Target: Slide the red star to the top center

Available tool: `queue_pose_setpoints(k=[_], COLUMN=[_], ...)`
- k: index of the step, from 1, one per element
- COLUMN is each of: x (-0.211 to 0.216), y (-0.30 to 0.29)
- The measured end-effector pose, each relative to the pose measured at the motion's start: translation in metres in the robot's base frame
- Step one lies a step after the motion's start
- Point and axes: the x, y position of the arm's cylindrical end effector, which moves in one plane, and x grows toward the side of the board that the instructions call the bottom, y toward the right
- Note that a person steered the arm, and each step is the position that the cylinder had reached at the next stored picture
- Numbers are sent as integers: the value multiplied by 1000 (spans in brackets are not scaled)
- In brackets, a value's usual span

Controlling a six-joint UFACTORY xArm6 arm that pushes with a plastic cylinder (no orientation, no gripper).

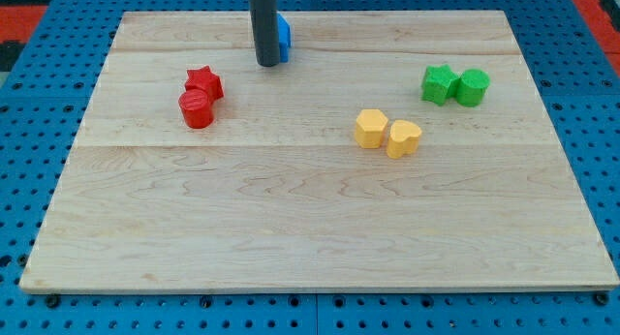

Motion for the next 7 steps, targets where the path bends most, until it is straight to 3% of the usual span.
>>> queue_pose_setpoints(k=[1,2,3,4,5,6,7], x=[-25,-10,-7,-13,20,64,73], y=[0,-1,-56,-157,-207,-191,-132])
